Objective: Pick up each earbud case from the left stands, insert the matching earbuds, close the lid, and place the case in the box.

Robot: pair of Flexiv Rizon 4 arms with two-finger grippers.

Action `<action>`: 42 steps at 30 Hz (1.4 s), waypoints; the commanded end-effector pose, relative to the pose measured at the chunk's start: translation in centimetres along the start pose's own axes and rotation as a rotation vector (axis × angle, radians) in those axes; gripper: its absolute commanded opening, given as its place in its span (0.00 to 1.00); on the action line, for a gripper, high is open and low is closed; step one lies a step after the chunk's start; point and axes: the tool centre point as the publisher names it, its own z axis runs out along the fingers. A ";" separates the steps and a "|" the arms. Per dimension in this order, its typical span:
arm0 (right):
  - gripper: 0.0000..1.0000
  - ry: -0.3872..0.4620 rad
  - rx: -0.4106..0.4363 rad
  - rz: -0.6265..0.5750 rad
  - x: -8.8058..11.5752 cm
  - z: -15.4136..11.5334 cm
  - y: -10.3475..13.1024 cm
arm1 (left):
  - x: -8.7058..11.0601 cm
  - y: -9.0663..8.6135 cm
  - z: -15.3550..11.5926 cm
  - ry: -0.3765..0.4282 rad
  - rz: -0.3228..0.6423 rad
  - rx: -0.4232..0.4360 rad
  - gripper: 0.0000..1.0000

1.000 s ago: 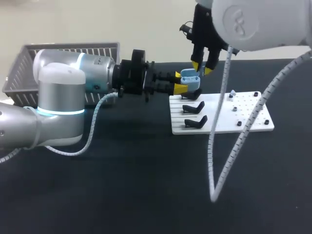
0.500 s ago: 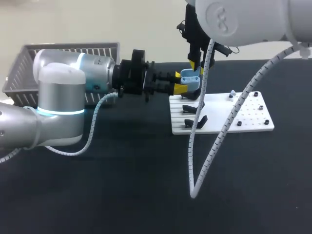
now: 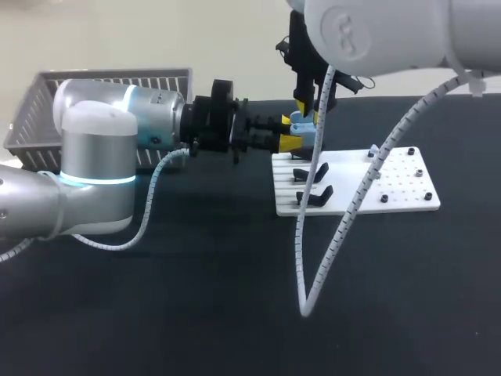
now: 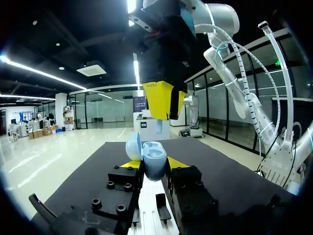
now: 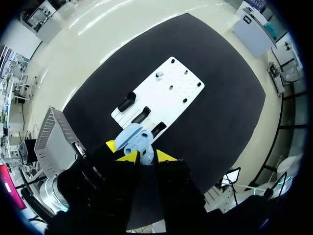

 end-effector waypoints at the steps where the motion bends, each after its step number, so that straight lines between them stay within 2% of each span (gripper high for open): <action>1: 0.00 0.004 0.009 -0.003 0.1 0.0 0.5 | 0.1 -0.2 0.0 -0.003 0.004 -0.007 0.00; 40: 0.00 0.040 0.025 0.006 -1.5 2.6 0.5 | 0.1 -0.2 0.0 -0.003 0.004 -0.007 0.00; 42: 0.47 0.048 0.015 0.005 -1.4 2.5 0.4 | 0.1 -0.2 0.0 -0.003 0.004 -0.007 0.00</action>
